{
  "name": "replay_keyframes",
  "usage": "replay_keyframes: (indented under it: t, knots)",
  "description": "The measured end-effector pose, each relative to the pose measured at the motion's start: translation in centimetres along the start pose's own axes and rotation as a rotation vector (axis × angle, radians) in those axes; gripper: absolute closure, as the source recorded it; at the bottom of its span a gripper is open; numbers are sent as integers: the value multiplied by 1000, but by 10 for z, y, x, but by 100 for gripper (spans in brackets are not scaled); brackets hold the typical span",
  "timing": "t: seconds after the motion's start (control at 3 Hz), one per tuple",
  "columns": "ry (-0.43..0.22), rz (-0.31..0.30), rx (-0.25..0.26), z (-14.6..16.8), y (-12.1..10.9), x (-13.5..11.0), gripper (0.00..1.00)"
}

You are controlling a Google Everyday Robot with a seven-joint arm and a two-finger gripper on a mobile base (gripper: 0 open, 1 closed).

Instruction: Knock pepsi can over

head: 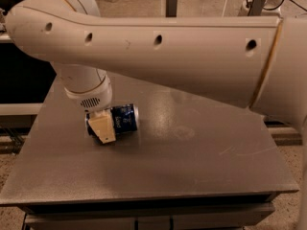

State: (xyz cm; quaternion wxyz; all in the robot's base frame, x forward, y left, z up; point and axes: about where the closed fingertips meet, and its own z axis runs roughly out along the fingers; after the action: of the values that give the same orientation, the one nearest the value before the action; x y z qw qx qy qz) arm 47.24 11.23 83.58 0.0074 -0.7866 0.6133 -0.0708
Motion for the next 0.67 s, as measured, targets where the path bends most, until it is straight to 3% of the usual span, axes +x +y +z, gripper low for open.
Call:
replay_keyframes:
  t: [0.67]
  knots:
    - [-4, 2, 3, 1, 0, 0, 12]
